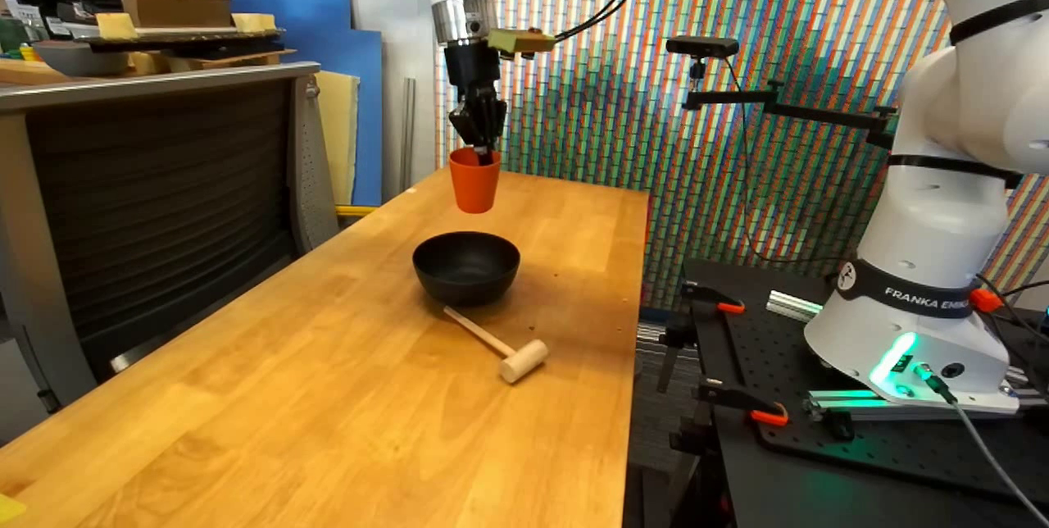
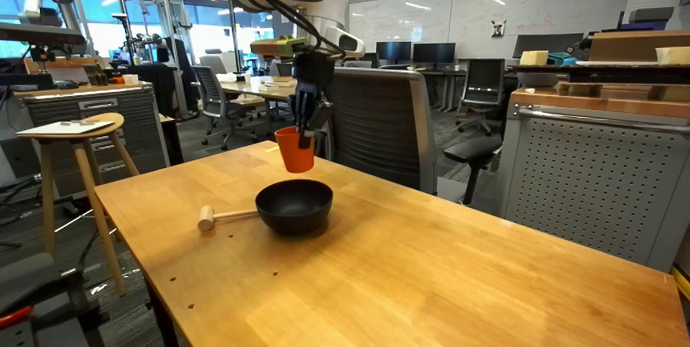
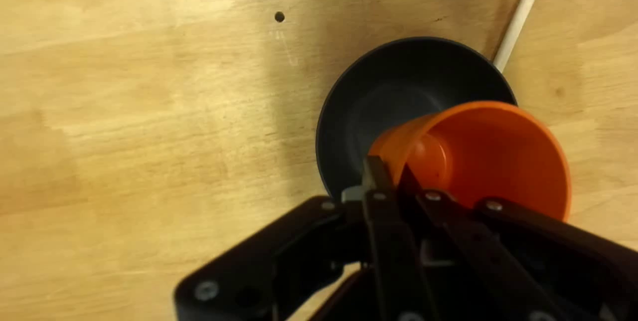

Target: Put the orange cup in the black bowl

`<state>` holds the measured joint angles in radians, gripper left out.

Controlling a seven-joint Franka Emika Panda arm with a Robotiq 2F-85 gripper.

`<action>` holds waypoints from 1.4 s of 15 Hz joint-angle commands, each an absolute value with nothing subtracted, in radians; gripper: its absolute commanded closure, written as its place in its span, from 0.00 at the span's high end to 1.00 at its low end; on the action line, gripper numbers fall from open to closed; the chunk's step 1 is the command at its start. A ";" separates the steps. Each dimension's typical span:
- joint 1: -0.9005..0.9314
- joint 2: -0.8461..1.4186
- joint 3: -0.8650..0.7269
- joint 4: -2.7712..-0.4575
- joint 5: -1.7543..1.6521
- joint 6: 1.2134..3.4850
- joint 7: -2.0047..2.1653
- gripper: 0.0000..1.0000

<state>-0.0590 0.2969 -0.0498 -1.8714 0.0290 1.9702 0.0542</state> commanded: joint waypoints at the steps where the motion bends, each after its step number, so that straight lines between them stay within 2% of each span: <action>1: -0.060 0.317 -0.029 -1.897 0.099 1.979 0.025 0.01; 15: -0.012 0.572 -0.031 -1.829 0.049 2.068 0.126 0.01; 16: -0.016 0.565 -0.027 -1.826 0.056 2.066 0.121 0.31; 17: -0.016 0.558 -0.026 -1.827 0.057 2.065 0.118 0.32; 21: -0.010 0.462 -0.025 -1.865 0.041 2.081 0.105 0.61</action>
